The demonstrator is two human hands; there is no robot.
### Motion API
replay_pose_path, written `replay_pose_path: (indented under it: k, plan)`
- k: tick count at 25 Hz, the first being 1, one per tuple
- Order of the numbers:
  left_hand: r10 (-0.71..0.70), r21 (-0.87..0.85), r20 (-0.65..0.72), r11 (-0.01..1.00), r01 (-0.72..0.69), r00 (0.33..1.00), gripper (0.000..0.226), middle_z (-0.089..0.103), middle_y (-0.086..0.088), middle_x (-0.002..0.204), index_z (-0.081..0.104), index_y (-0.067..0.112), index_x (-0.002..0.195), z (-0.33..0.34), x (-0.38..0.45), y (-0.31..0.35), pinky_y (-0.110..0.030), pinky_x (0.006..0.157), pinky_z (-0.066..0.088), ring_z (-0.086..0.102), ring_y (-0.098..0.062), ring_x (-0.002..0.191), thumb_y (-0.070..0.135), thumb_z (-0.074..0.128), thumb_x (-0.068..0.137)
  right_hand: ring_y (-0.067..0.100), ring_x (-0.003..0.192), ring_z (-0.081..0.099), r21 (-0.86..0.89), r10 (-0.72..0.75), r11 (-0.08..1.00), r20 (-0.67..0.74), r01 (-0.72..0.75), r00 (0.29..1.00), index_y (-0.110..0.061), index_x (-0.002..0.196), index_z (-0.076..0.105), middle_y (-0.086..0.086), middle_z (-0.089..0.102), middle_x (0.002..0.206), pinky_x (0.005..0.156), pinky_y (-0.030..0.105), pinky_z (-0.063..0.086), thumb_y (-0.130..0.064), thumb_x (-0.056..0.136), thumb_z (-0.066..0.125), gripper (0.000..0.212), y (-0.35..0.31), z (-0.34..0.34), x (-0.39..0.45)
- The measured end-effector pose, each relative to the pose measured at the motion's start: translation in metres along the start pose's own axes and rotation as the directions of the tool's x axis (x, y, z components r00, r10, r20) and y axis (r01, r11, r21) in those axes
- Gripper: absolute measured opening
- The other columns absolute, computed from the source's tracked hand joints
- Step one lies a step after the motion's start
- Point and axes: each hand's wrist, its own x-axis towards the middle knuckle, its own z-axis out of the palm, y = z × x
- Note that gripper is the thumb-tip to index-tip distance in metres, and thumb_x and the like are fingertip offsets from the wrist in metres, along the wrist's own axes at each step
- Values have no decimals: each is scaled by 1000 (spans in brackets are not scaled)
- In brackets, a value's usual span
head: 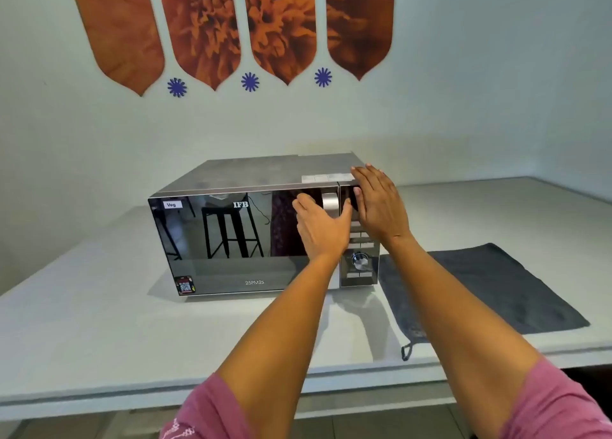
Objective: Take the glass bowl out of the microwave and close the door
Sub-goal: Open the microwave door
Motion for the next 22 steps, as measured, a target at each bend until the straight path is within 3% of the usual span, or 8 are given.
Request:
replay_pose_path:
  k: [3, 6, 8, 11, 14, 20, 22]
  plan:
    - [-215, -133, 60, 966, 221, 975, 56, 51, -1, 102, 43, 14, 108, 13, -2, 12, -47, 87, 51, 57, -23, 92, 54, 70, 80, 26, 147, 36, 2, 35, 999, 24, -35, 999, -6, 148, 43, 13, 47, 152, 123, 36, 21, -19, 106, 35, 45, 10, 1, -9]
    - [-292, -218, 69, 929, 300, 954, 64, 62, -9, 108, 48, 11, 124, 23, -2, 14, -33, 76, 48, 58, -20, 95, 49, 75, 79, 27, 145, 39, 37, 73, 997, 7, -74, 997, -5, 144, 47, 13, 50, 149, 123, 38, 25, -16, 104, 36, 43, 10, 6, -17]
    - [-285, -199, 60, 935, 292, 957, 64, 67, -8, 105, 55, 9, 124, 26, 2, 9, -30, 72, 47, 61, -17, 93, 48, 77, 78, 27, 143, 41, 73, 109, 992, -25, -107, 994, -5, 143, 49, 14, 52, 148, 122, 37, 26, -16, 104, 37, 42, 8, 6, -16]
    - [-261, -122, 66, 956, 267, 963, 52, 69, -4, 86, 64, 12, 99, 29, 5, -1, -36, 68, 56, 67, -22, 81, 55, 77, 73, 27, 142, 43, 109, 148, 983, -23, -145, 989, -5, 142, 50, 13, 53, 146, 121, 37, 29, -17, 103, 38, 42, 5, 9, -18]
    - [-259, -107, 62, 958, 265, 964, 49, 69, 0, 77, 65, 15, 91, 27, 9, 0, -36, 64, 58, 68, -20, 74, 57, 78, 71, 28, 140, 45, 119, 146, 983, -33, -141, 989, -4, 141, 51, 14, 55, 145, 121, 39, 32, -16, 102, 38, 42, 4, 8, -16]
    - [-247, -68, -22, 967, 245, 969, 37, 60, 5, 66, 52, 19, 77, 23, -10, -4, -33, 58, 54, 63, -15, 65, 49, 74, 79, 28, 140, 45, 142, 138, 981, -52, -129, 989, -4, 140, 52, 14, 55, 144, 121, 38, 32, -14, 103, 39, 41, 1, 9, -18]
    - [-196, -74, -12, 978, 194, 981, 37, 55, 8, 61, 48, 22, 75, 16, -17, -7, -25, 49, 45, 58, -7, 57, 48, 75, 79, 29, 140, 44, 174, 171, 972, -65, -157, 983, -4, 139, 53, 14, 56, 143, 120, 37, 29, -15, 103, 39, 40, -4, 9, -17]
